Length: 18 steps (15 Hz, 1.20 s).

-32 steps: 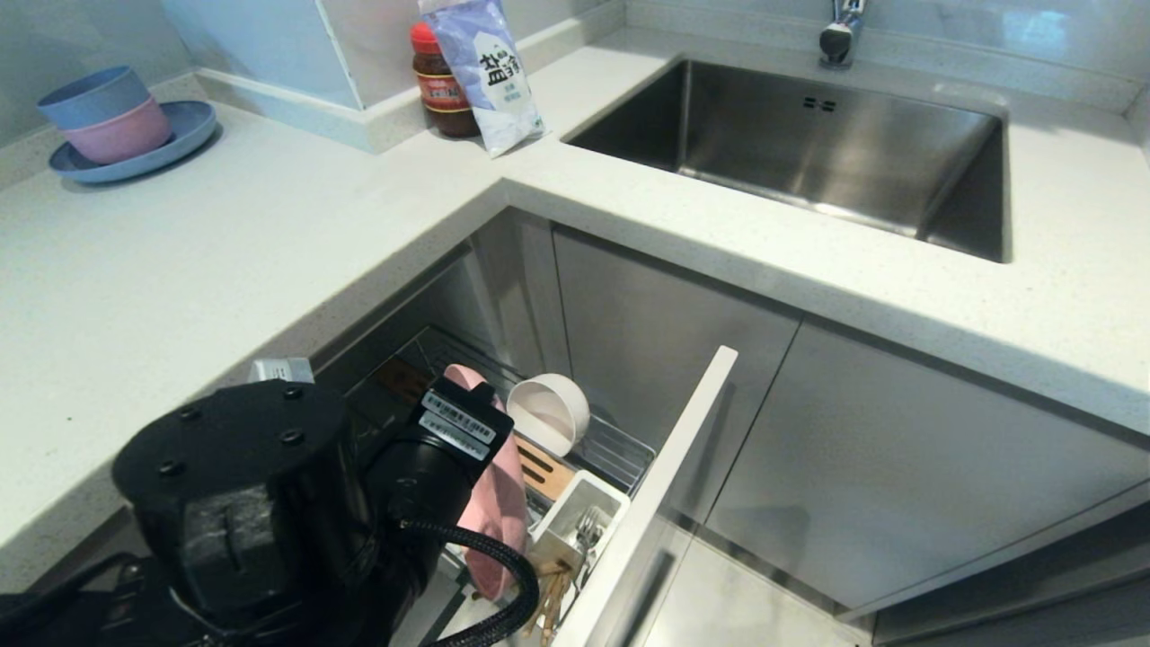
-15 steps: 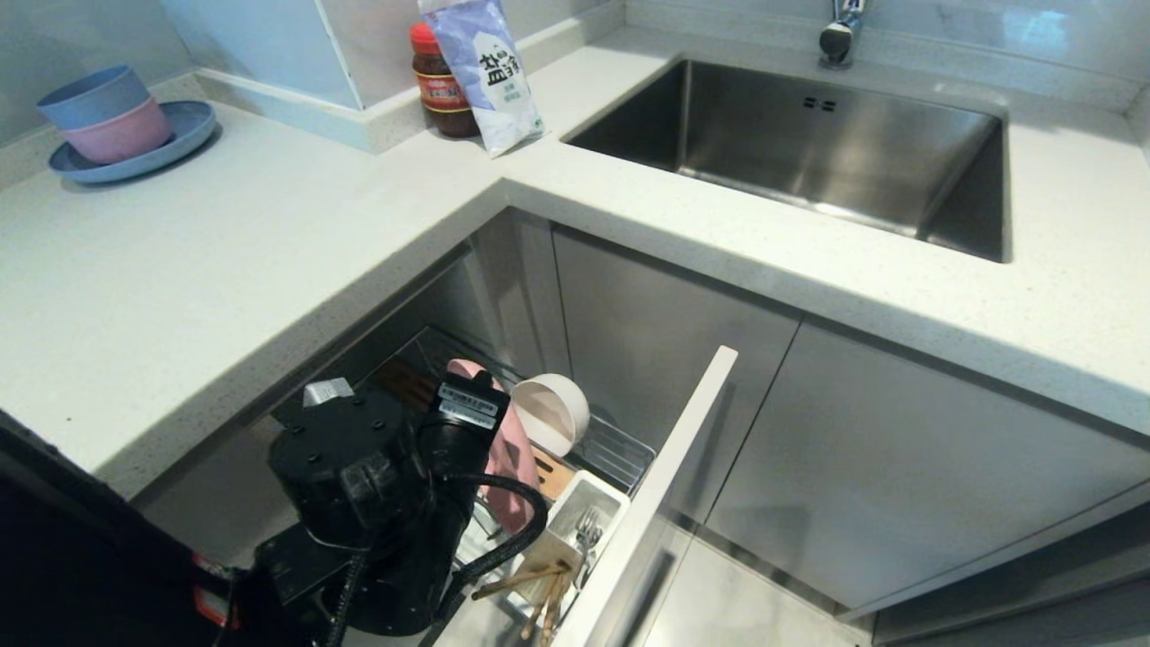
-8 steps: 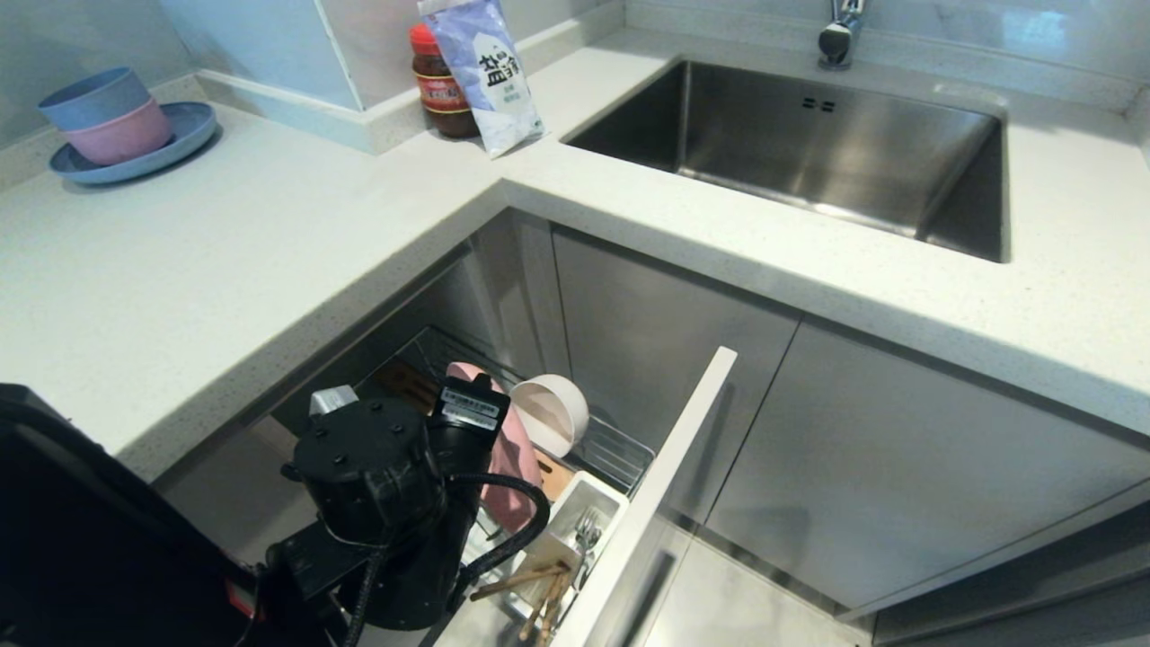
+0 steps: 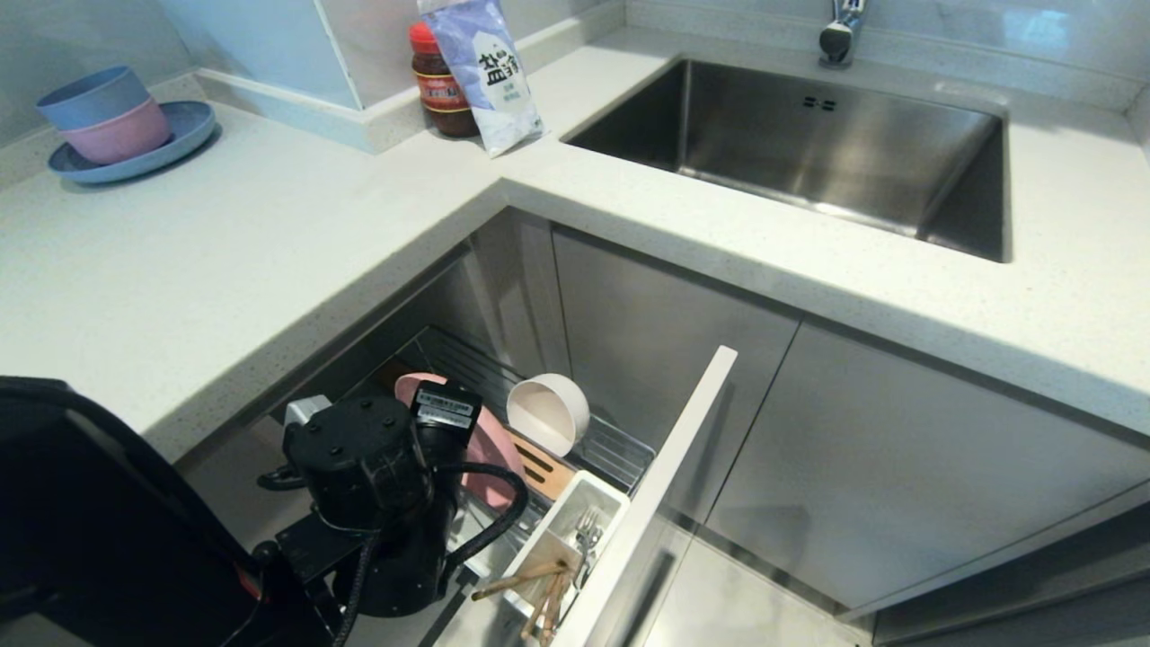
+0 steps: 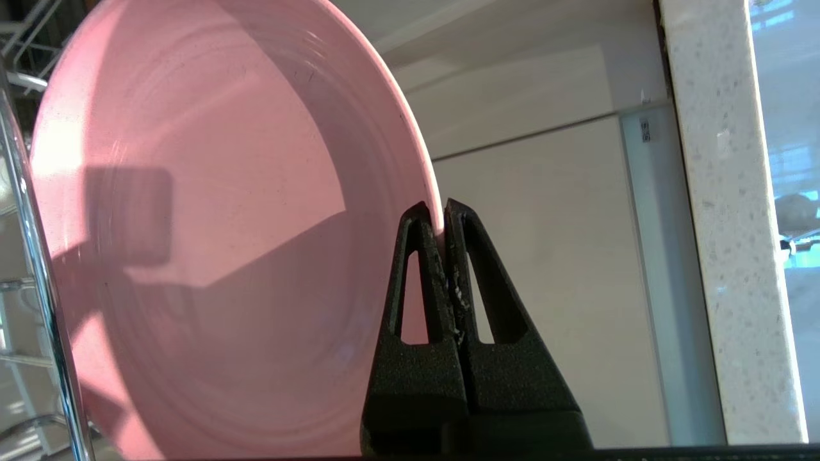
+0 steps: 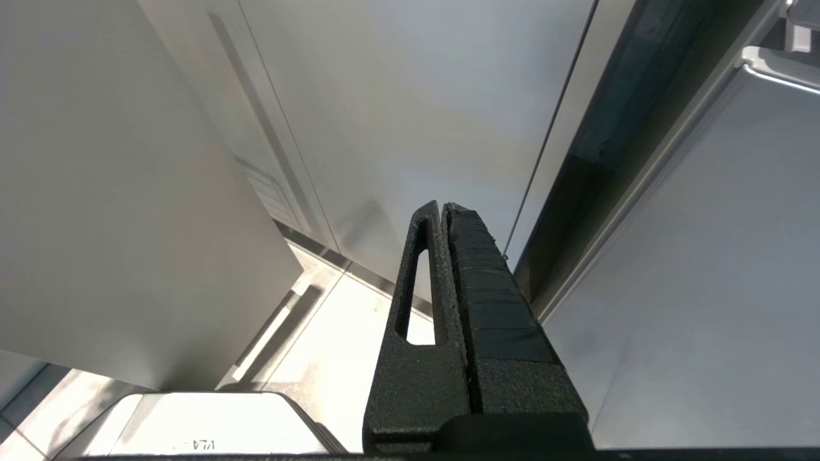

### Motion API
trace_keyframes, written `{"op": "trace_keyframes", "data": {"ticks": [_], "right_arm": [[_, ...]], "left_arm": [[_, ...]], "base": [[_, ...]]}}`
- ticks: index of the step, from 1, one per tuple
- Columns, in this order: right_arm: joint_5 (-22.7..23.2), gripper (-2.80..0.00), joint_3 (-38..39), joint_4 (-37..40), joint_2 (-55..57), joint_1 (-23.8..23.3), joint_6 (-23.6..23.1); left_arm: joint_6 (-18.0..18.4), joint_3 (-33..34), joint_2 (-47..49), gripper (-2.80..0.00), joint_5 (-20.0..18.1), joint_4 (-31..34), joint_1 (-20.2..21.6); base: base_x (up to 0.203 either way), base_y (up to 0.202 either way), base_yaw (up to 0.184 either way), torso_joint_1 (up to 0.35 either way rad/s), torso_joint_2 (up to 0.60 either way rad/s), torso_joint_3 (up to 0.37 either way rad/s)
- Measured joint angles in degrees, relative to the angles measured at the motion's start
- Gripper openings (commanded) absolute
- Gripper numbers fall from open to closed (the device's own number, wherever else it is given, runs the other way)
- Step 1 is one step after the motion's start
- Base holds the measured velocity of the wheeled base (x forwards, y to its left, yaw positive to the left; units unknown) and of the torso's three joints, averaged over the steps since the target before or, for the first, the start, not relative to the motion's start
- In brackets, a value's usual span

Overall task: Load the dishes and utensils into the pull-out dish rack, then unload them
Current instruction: Pick up the plate and place it in the cupboard

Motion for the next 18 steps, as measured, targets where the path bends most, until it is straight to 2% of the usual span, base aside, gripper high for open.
{"op": "trace_keyframes", "data": {"ticks": [17,18], "right_arm": [[0.01,-2.8,0.0,-0.01,0.0,-0.02,0.01],[0.0,-2.8,0.0,-0.01,0.0,-0.02,0.0]], "left_arm": [[-1.48,0.63,6.16,-2.8,-0.55,-0.12,2.58],[-1.41,0.66,6.22,-2.6,-0.74,-0.11,2.61]], "base": [[0.0,0.0,0.0,0.0,0.0,0.0],[0.0,0.0,0.0,0.0,0.0,0.0]]}}
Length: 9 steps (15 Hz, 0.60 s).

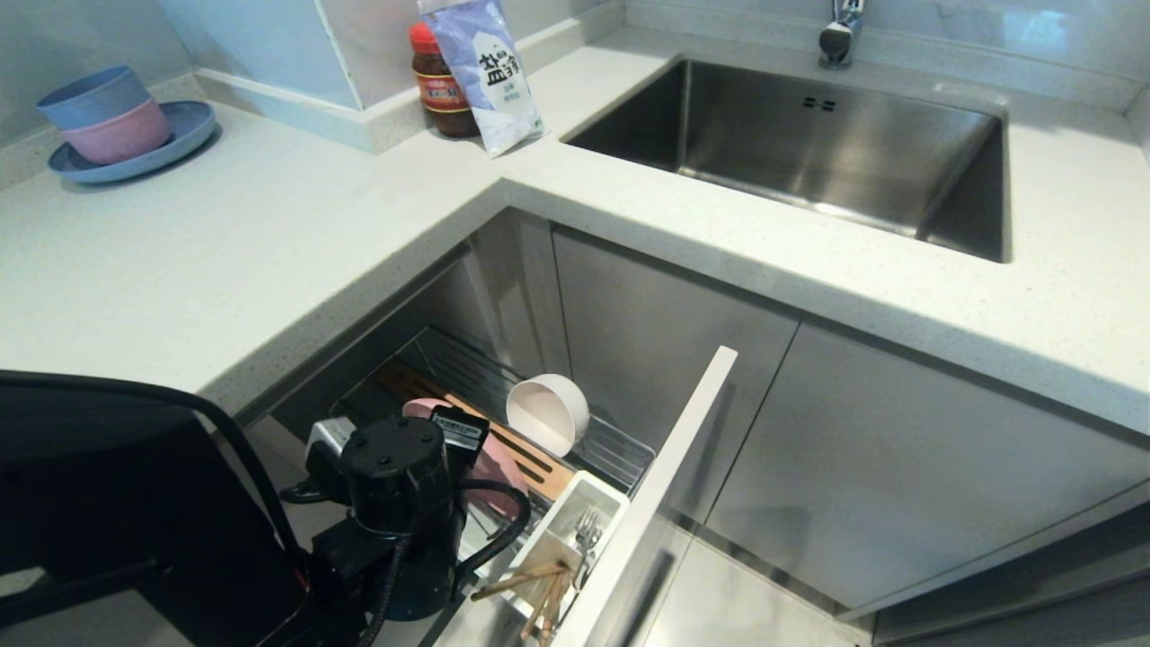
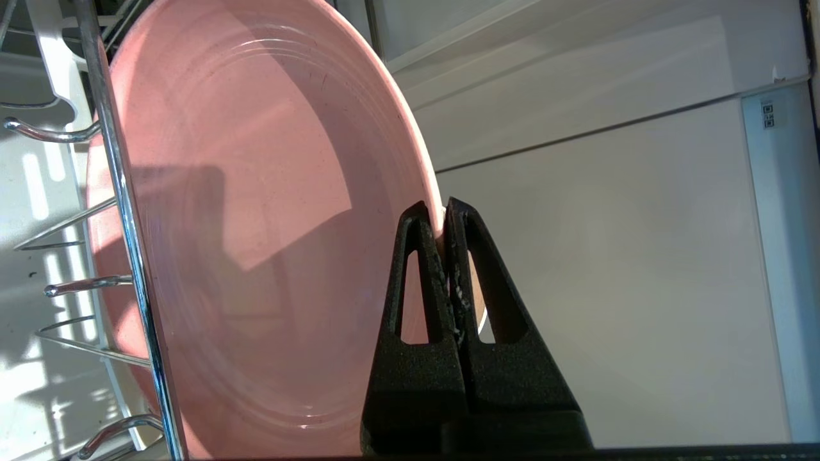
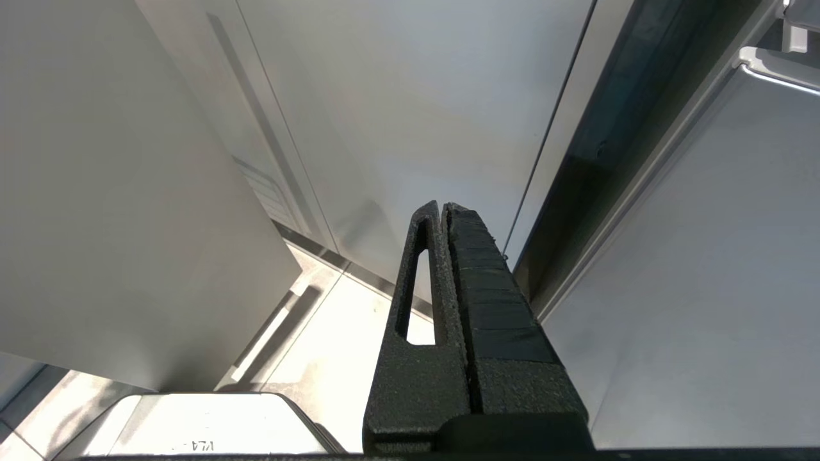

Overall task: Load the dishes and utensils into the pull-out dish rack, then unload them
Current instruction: Pick up the plate and place it in the cupboard

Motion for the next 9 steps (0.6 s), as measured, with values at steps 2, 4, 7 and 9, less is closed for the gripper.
{"op": "trace_keyframes", "data": {"ticks": [2,4,7,9], "right_arm": [[-0.01,-2.8,0.0,0.0,0.0,0.0,-0.01],[-0.01,-2.8,0.0,0.0,0.0,0.0,-0.01],[-0.01,-2.8,0.0,0.0,0.0,0.0,0.01],[0.0,-2.8,0.0,0.0,0.0,0.0,-0.01]], "left_arm": [[0.13,0.16,0.0,0.0,-0.28,0.28,-0.02],[0.22,0.13,-0.12,0.0,-0.3,0.28,-0.09],[0.35,0.09,-0.88,0.0,-0.37,0.27,-0.3],[0.37,0.11,-1.18,0.0,-0.32,0.3,-0.63]], "base": [[0.0,0.0,0.0,0.0,0.0,0.0],[0.0,0.0,0.0,0.0,0.0,0.0],[0.0,0.0,0.0,0.0,0.0,0.0],[0.0,0.0,0.0,0.0,0.0,0.0]]}}
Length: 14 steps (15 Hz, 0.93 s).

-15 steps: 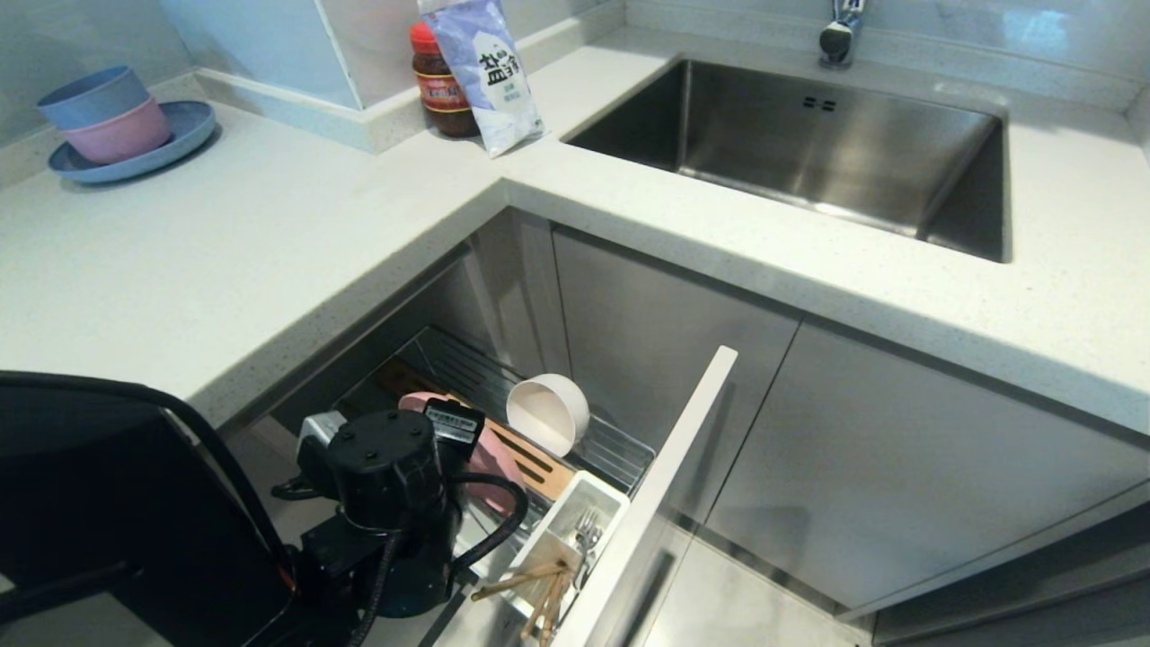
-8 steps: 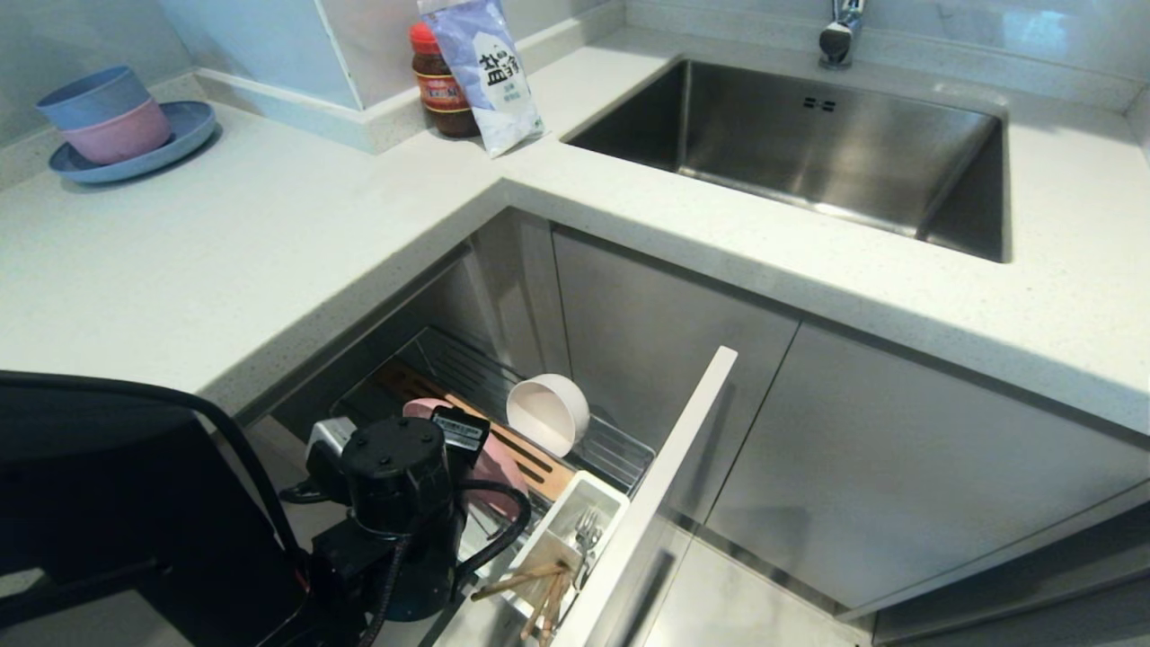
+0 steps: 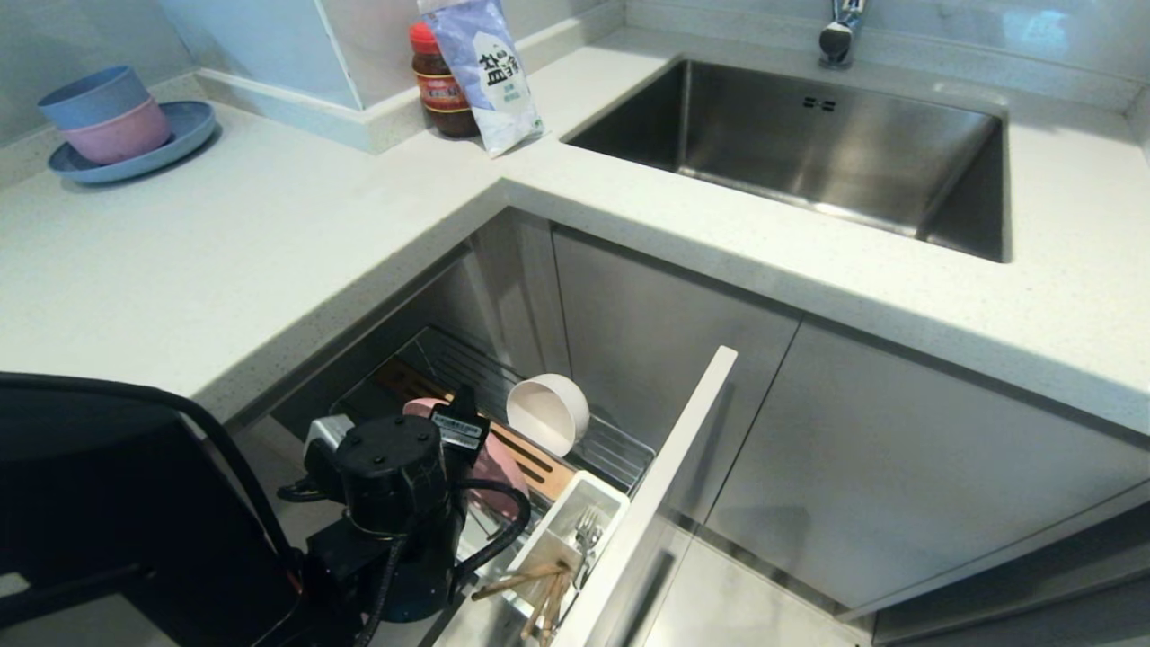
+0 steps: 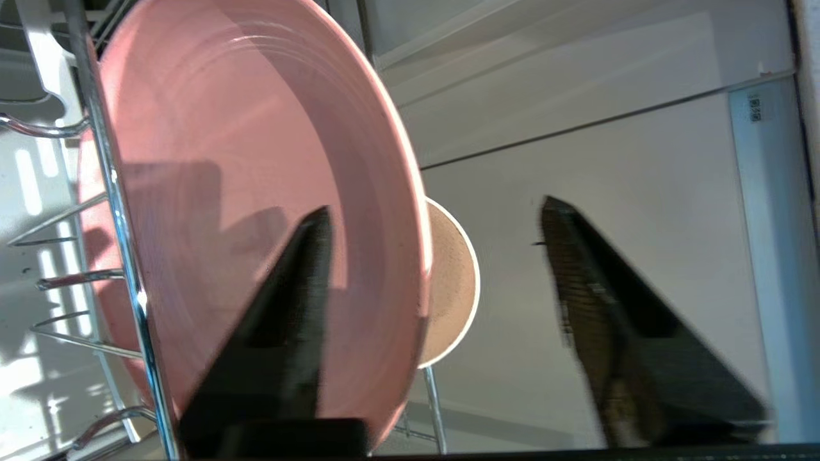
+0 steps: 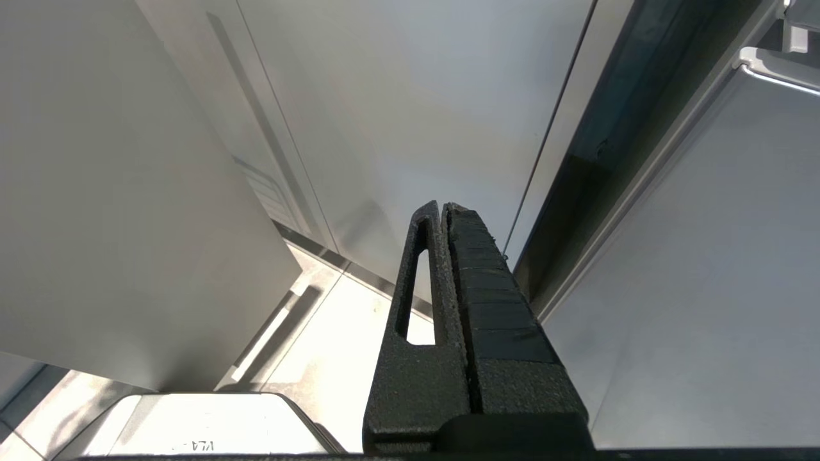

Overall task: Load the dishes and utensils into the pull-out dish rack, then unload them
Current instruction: Pick up the plate and place it in the cupboard, then take the plate out of the cupboard

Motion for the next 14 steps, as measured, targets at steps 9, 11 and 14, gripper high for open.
{"op": "trace_keyframes", "data": {"ticks": [9,11,14], "right_arm": [[-0.02,-2.8,0.0,0.0,0.0,0.0,0.0],[-0.01,-2.8,0.0,0.0,0.0,0.0,-0.01],[-0.02,-2.8,0.0,0.0,0.0,0.0,0.02]], "left_arm": [[-0.11,0.33,-6.6,0.0,0.33,13.06,-2.04],[-0.15,0.28,-8.21,0.0,0.42,15.09,-2.92],[-0.04,0.22,-10.19,0.0,2.25,16.15,-4.23]], "base": [[0.0,0.0,0.0,0.0,0.0,0.0],[0.0,0.0,0.0,0.0,0.0,0.0],[0.0,0.0,0.0,0.0,0.0,0.0]]}}
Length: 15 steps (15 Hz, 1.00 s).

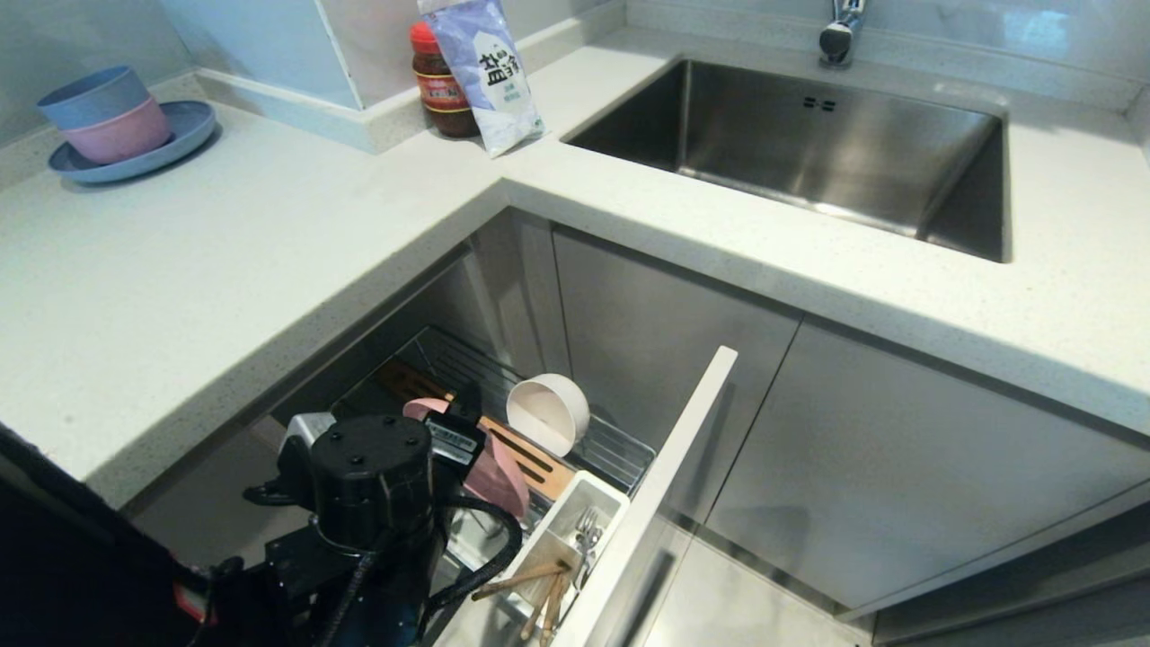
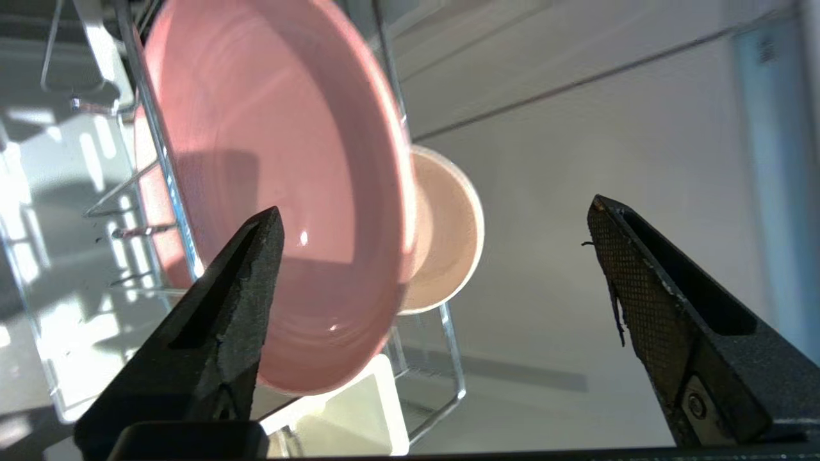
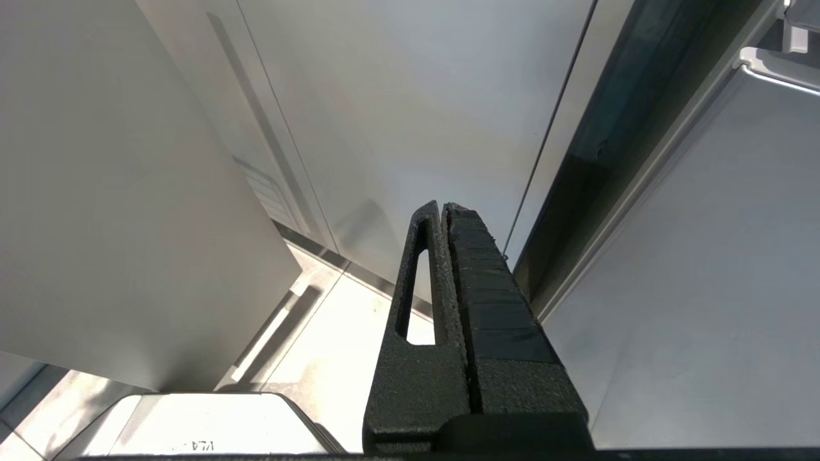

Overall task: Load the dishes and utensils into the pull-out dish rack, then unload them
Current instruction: Take the plate out of the cupboard

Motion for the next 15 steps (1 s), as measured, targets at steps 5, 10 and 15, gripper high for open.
{"op": "trace_keyframes", "data": {"ticks": [5,10,15], "right_arm": [[0.0,-2.8,0.0,0.0,0.0,0.0,-0.02],[0.0,-2.8,0.0,0.0,0.0,0.0,-0.02],[0.0,-2.8,0.0,0.0,0.0,0.0,0.0]], "left_arm": [[0.75,-0.29,-6.53,0.0,1.71,6.48,-1.26],[0.84,-1.02,-13.2,-2.8,2.63,11.73,-4.81],[6.31,-2.94,-18.66,-2.8,2.51,11.29,-6.76]], "base": [[0.0,0.0,0.0,0.0,0.0,0.0],[0.0,0.0,0.0,0.0,0.0,0.0],[0.0,0.0,0.0,0.0,0.0,0.0]]}}
